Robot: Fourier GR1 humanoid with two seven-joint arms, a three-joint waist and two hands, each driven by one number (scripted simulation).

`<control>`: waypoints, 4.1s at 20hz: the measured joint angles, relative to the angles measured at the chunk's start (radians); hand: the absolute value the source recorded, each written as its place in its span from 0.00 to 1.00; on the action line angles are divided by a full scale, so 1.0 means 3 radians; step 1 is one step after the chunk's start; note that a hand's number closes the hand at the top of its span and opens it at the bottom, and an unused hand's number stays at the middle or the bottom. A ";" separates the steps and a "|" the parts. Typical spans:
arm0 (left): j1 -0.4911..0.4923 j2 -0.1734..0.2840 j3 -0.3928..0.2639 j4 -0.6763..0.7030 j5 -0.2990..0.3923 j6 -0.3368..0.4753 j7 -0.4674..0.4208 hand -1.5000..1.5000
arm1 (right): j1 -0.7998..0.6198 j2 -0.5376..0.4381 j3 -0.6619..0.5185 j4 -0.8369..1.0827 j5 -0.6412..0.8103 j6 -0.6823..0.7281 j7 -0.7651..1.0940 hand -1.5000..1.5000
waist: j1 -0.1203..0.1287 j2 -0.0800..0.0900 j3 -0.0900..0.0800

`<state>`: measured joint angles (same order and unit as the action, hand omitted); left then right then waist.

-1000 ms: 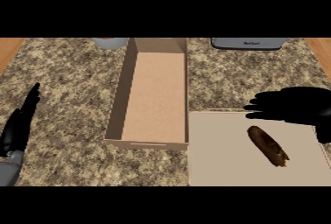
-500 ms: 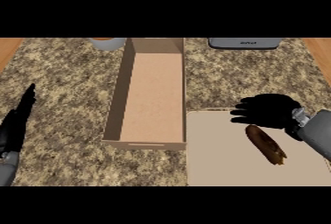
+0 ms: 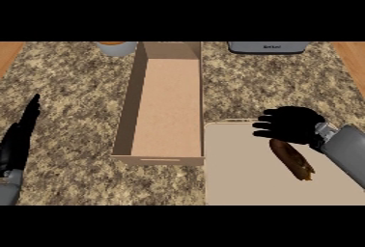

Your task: Pick the sweet potato from the tray and place it in the cardboard box

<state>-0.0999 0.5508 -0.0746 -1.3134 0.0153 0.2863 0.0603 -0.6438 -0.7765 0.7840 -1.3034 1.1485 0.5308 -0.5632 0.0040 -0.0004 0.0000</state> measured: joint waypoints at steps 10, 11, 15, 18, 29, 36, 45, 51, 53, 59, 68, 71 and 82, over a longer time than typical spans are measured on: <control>0.0017 -0.0074 0.0138 -0.0023 -0.0100 -0.0109 0.0012 0.50 | 0.0310 0.0033 -0.0095 -0.0219 0.0075 0.0013 -0.0100 0.00 | -0.0013 -0.0003 -0.0001; 0.0002 -0.0102 0.0143 0.0004 -0.0122 -0.0099 0.0000 0.50 | 0.0325 0.0028 -0.0099 -0.0233 0.0079 -0.0004 -0.0131 0.00 | -0.0013 -0.0002 -0.0001; 0.0023 -0.0161 0.0150 -0.0030 -0.0191 -0.0097 0.0024 0.50 | 0.0422 -0.0026 -0.0115 -0.0461 0.0068 0.0085 -0.0104 0.00 | -0.0013 -0.0004 -0.0002; 0.0036 -0.0182 0.0186 -0.0002 -0.0217 -0.0128 -0.0025 0.50 | 0.0490 -0.0038 -0.0065 -0.0519 0.0180 0.0098 -0.0015 0.00 | -0.0009 -0.0003 -0.0002; -0.0009 -0.0291 0.0289 0.0029 -0.0357 -0.0179 -0.0018 0.50 | 0.0716 0.0106 -0.0157 -0.0381 0.0613 -0.0082 0.0067 1.00 | -0.0012 -0.0055 -0.0046; -0.0030 -0.0265 0.0355 -0.0016 -0.0360 -0.0278 0.0017 0.50 | 0.0746 0.0268 -0.0337 -0.0223 0.0695 -0.0805 -0.0203 1.00 | 0.0002 -0.0074 -0.0058; -0.0091 -0.0281 0.0403 -0.0036 -0.0383 -0.0345 0.0051 0.50 | 0.0519 0.0664 -0.0976 0.0139 0.0366 -0.1216 -0.0300 1.00 | 0.0055 0.0011 -0.0009; -0.0167 -0.0329 0.0337 -0.0044 -0.0414 -0.0361 0.0049 0.50 | -0.0074 0.0955 -0.1916 0.0846 -0.0435 -0.1192 -0.0345 1.00 | 0.0181 0.0079 0.0010; -0.0196 -0.0349 0.0319 -0.0031 -0.0431 -0.0356 0.0049 0.50 | -0.0295 0.0967 -0.2164 0.1105 -0.0621 -0.1235 -0.0451 1.00 | 0.0197 0.0085 0.0010; -0.0183 -0.0359 0.0345 0.0025 -0.0455 -0.0348 -0.0006 0.50 | -0.0859 0.1051 -0.2622 0.1675 -0.1044 -0.1377 -0.0988 1.00 | 0.0179 0.0067 0.0006; -0.0109 -0.0351 0.0429 0.0054 -0.0475 -0.0368 -0.0043 0.50 | -0.1620 0.1388 -0.2758 0.2318 -0.1285 -0.1056 -0.1132 1.00 | 0.0106 0.0030 0.0000; -0.0089 -0.0366 0.0432 0.0021 -0.0499 -0.0358 -0.0011 0.50 | -0.1818 0.1596 -0.2788 0.2389 -0.1376 -0.0879 -0.0923 1.00 | 0.0083 0.0018 0.0000; -0.0109 -0.0409 0.0465 0.0034 -0.0549 -0.0393 -0.0004 0.50 | -0.2441 0.2344 -0.2951 0.2762 -0.1585 -0.0692 -0.0007 1.00 | 0.0077 0.0019 -0.0003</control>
<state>-0.1326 0.4280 0.0649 -1.3033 -0.1493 0.1685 0.0591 -1.3762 -0.0733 -0.1012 -0.4747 0.6730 0.3233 -0.5653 0.0272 0.0053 -0.0008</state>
